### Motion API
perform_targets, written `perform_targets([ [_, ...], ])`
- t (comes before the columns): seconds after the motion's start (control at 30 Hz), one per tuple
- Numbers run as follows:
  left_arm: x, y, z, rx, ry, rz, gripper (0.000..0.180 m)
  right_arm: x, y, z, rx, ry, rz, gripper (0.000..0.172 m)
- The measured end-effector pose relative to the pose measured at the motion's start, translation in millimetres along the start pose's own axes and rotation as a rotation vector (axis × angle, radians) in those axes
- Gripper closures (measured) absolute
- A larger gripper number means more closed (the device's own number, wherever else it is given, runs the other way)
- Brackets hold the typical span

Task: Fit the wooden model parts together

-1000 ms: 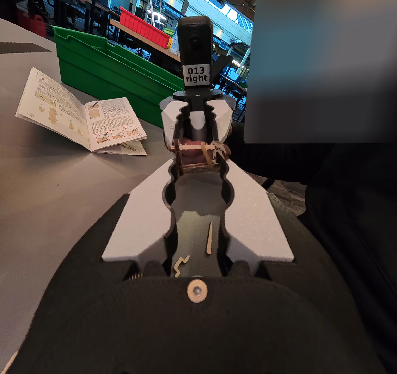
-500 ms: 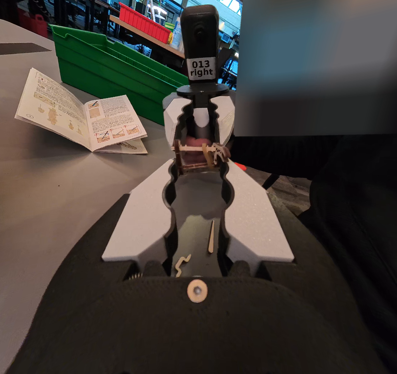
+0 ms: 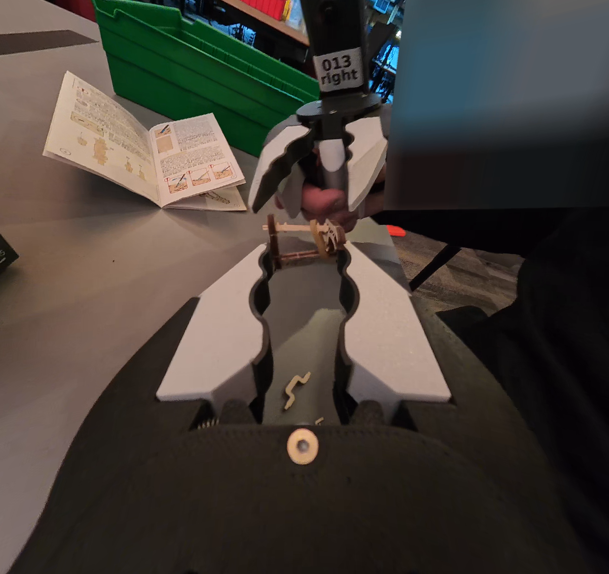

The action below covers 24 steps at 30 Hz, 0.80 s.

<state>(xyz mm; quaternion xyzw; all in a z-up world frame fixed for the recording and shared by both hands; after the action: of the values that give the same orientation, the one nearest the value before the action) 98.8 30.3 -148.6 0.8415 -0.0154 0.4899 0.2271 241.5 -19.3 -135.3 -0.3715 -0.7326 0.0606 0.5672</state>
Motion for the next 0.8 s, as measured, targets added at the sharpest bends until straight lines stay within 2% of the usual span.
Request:
perform_targets([
  [0.1,-1.0,-1.4,2.3,0.054,-0.031,0.014,0.144,-6.7,-3.9,-5.6,-0.065,-0.007,0.074,0.124],
  [0.23,0.8,3.5,6.3,0.047,-0.044,0.048,0.144,-19.2,-12.5,-0.5,-0.102,-0.018,0.092,0.123],
  [0.3,1.4,6.4,7.8,0.039,-0.051,0.065,0.144,-19.1,-11.5,-1.1,-0.075,0.03,0.096,0.117],
  [0.37,1.7,9.2,9.3,0.028,-0.058,0.08,0.144,-17.0,-9.8,-1.5,-0.045,0.061,0.095,0.12],
  [0.53,1.5,10.0,11.5,0.063,-0.093,0.104,0.144,-17.4,-8.6,4.7,-0.029,0.016,0.089,0.128],
  [0.8,-0.5,9.0,15.3,0.091,-0.145,0.113,0.144,-23.4,-7.9,-1.3,-0.075,0.016,0.139,0.122],
])
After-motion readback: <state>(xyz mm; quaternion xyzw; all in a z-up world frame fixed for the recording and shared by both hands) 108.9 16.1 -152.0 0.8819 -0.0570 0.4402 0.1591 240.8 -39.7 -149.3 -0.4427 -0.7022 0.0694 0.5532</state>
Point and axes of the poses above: each gripper's, where its closed fingertips meet, z out along the fingers, x out of its top, y = z × x across the jaws, the point moved 8 cm from there along -z, back along the fingers, and after that the axes turned 15 degrees about -y, right-handed, at the moved point
